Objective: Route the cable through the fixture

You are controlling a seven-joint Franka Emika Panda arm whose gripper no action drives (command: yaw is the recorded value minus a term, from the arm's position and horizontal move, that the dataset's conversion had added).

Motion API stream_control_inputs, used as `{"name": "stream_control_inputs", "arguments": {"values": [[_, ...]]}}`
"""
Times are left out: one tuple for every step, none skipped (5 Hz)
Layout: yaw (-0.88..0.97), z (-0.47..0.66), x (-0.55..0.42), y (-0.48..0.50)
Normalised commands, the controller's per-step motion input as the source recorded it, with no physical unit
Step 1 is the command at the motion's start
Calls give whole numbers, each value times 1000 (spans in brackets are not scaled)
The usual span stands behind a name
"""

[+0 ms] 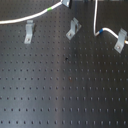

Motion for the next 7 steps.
{"name": "stream_control_inputs", "arguments": {"values": [[11,129,-14,7],[69,290,-296,362],[194,242,-262,306],[163,227,-260,231],[-29,340,-181,26],[-129,334,-220,-12],[-97,297,-216,-6]]}}
